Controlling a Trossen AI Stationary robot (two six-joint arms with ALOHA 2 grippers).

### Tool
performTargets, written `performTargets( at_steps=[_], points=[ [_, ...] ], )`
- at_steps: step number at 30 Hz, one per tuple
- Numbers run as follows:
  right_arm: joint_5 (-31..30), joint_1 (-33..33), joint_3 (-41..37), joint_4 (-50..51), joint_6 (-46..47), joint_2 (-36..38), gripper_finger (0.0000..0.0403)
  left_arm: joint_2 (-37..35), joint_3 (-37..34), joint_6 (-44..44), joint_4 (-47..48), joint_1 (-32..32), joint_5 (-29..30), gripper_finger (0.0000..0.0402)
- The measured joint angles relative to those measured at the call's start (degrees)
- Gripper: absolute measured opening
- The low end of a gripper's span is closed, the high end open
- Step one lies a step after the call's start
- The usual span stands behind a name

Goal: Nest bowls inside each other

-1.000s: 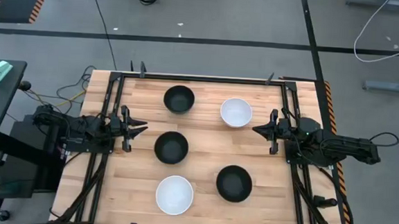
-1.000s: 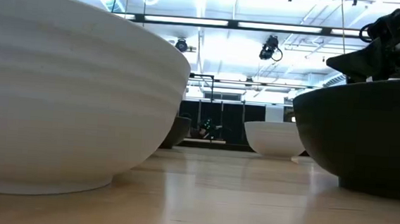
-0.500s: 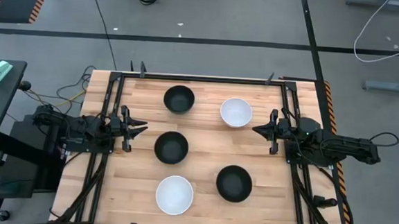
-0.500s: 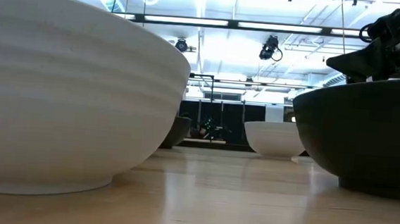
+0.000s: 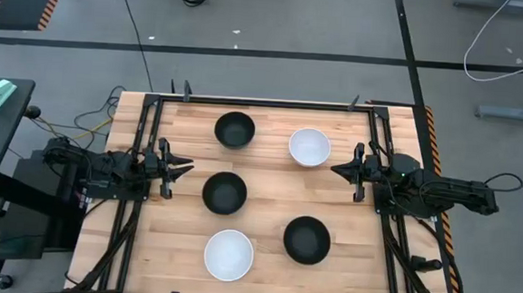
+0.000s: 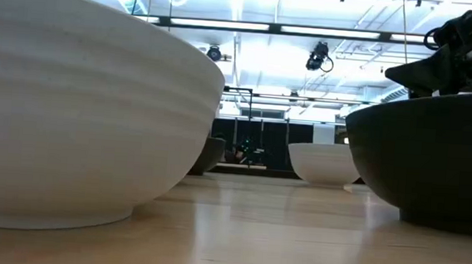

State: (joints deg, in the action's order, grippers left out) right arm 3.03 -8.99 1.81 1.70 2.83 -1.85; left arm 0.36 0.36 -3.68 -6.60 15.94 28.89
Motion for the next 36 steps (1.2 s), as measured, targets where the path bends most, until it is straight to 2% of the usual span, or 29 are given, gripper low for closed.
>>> performTargets(
  at_steps=[36],
  points=[
    [0.0, 0.0, 0.0, 0.0, 0.0, 0.0, 0.0013, 0.0, 0.0, 0.0, 0.0, 0.0, 0.0, 0.0086]
  ],
)
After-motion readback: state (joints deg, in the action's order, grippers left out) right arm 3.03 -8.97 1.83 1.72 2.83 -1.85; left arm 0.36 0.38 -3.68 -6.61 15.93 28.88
